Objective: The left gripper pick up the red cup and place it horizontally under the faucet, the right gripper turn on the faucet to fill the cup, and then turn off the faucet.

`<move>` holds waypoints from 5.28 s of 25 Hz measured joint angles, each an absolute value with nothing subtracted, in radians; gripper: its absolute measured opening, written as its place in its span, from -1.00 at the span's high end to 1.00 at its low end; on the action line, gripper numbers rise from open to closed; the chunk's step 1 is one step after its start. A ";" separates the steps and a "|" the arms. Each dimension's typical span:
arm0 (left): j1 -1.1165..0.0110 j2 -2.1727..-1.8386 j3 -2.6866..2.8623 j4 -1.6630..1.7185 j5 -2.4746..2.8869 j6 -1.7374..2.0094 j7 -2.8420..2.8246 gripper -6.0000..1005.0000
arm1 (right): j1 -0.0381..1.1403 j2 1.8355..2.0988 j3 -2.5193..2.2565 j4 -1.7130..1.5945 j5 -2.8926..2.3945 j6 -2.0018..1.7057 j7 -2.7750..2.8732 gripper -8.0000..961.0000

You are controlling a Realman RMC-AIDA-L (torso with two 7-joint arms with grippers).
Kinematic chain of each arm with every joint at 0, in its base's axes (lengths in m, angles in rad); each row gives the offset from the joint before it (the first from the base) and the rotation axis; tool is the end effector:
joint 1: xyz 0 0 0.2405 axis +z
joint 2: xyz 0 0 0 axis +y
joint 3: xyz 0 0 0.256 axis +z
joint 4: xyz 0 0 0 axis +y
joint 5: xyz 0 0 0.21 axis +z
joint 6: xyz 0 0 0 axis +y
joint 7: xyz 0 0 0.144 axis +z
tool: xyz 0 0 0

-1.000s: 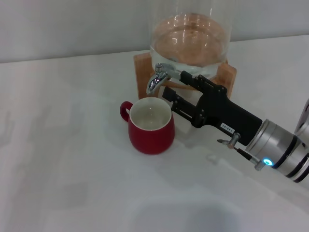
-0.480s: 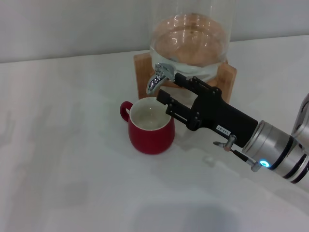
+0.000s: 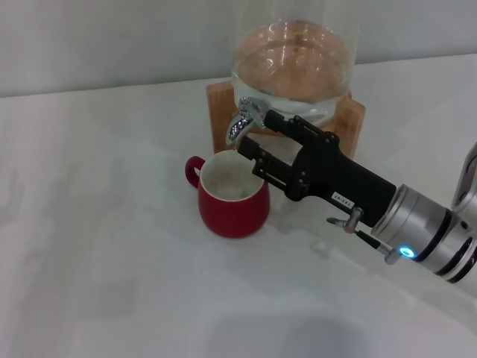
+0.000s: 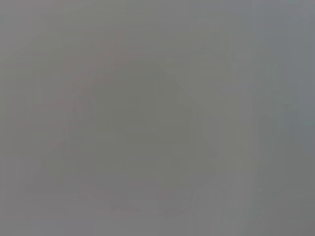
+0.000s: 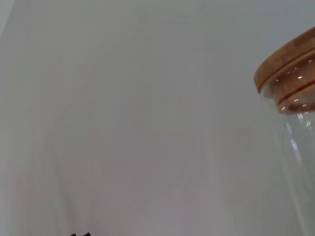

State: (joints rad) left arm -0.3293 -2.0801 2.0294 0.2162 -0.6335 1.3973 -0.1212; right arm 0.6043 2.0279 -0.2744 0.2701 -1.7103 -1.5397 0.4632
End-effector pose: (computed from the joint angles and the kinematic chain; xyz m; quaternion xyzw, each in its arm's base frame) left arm -0.3234 0.3033 0.0189 -0.6331 -0.1661 -0.3670 0.6610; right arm 0.2308 0.3009 -0.0621 -0.8064 0.1729 0.4805 0.2982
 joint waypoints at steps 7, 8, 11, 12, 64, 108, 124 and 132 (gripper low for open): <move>-0.330 -2.080 2.029 0.215 -0.633 1.397 -0.121 -0.48 | 0.607 2.028 -0.278 0.273 -1.710 -1.540 0.463 -0.38; -0.330 -2.080 2.029 0.215 -0.634 1.397 -0.121 -0.48 | 0.607 2.028 -0.278 0.273 -1.710 -1.540 0.463 -0.38; -0.330 -2.080 2.029 0.215 -0.634 1.397 -0.121 -0.48 | 0.608 2.028 -0.278 0.274 -1.710 -1.540 0.463 -0.38; -0.330 -2.080 2.029 0.215 -0.634 1.397 -0.121 -0.48 | 0.608 2.028 -0.278 0.274 -1.710 -1.540 0.463 -0.38; -0.342 -2.085 2.039 0.187 -0.630 1.396 -0.118 -0.49 | 0.603 2.028 -0.276 0.321 -1.789 -1.561 0.463 -0.38; -0.356 -2.083 2.039 0.178 -0.621 1.394 -0.118 -0.49 | 0.610 2.028 -0.233 0.322 -1.789 -1.500 0.457 -0.38; -0.356 -2.083 2.039 0.178 -0.618 1.394 -0.118 -0.49 | 0.606 2.028 -0.233 0.318 -1.783 -1.490 0.457 -0.38; -0.356 -2.083 2.039 0.178 -0.618 1.394 -0.118 -0.49 | 0.609 2.028 -0.232 0.321 -1.781 -1.480 0.457 -0.38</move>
